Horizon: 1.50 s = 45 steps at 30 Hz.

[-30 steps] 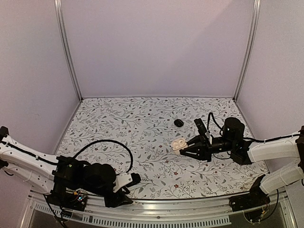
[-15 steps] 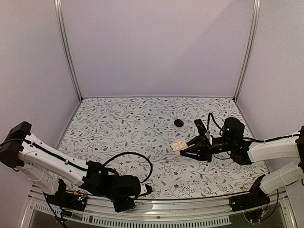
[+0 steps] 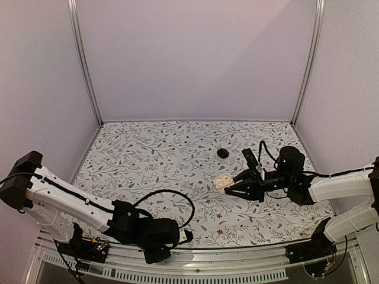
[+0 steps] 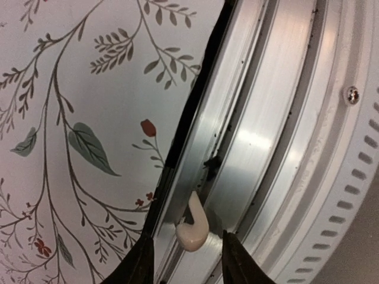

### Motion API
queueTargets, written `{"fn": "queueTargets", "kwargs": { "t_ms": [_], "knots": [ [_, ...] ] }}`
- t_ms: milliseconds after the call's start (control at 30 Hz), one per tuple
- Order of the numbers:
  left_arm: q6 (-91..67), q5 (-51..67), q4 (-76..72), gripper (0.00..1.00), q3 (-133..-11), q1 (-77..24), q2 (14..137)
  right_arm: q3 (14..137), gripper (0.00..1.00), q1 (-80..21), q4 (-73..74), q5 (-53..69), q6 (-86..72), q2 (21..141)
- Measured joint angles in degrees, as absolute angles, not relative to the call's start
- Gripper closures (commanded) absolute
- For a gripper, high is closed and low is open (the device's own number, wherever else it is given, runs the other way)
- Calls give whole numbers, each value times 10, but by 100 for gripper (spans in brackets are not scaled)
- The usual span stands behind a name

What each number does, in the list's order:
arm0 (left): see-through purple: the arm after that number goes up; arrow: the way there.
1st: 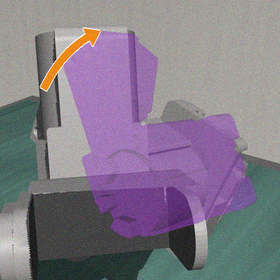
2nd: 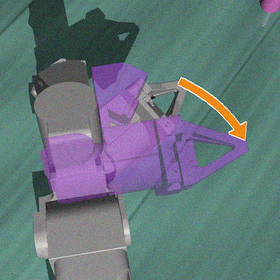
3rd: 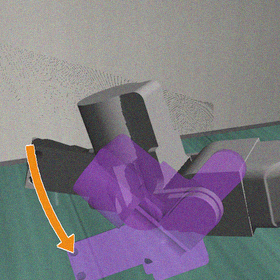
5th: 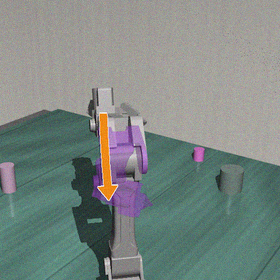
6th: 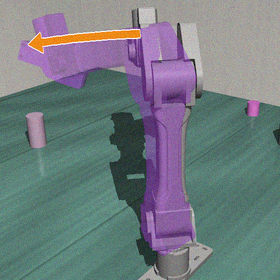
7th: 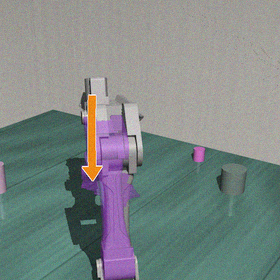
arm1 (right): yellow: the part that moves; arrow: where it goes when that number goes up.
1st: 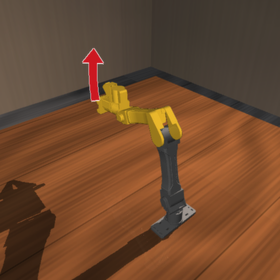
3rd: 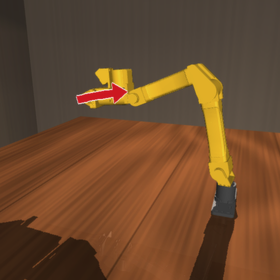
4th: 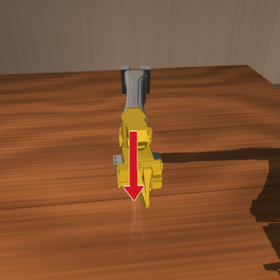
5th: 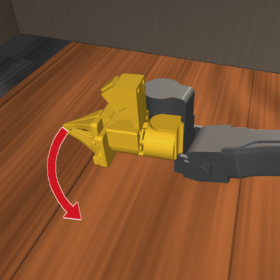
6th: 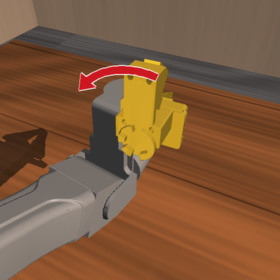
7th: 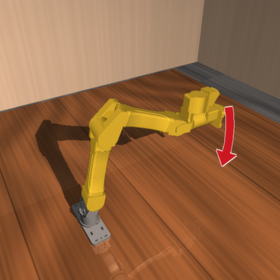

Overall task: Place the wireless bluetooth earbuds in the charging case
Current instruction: Pick up the left earbud from the corner of the board, then insert the left earbud into the left side groove of the charging case.

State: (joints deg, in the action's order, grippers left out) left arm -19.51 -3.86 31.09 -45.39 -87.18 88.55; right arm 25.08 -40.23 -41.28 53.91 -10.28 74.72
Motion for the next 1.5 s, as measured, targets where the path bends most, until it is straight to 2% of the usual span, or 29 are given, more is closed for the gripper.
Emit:
{"fn": "queueTargets", "kwargs": {
  "t_ms": [200, 433, 733, 933, 1167, 1500],
  "knots": [
    [-177, -43, 310, 68, -477, -872, 907, 251, 100, -401, -411, 542, -103, 747],
    [-173, -41, 316, 71, -478, -872, 916, 251, 100, -401, -411, 542, -103, 747],
    [-172, -50, 322, 85, -480, -872, 917, 251, 100, -401, -411, 544, -103, 747],
    [-167, -50, 323, 87, -481, -872, 912, 251, 100, -401, -411, 544, -103, 747],
    [-155, -56, 334, 91, -502, -866, 852, 251, 100, -399, -411, 536, -69, 754],
    [-147, -19, 333, 91, -547, -751, 796, 251, 100, -398, -418, 476, 39, 776]
  ]
}}
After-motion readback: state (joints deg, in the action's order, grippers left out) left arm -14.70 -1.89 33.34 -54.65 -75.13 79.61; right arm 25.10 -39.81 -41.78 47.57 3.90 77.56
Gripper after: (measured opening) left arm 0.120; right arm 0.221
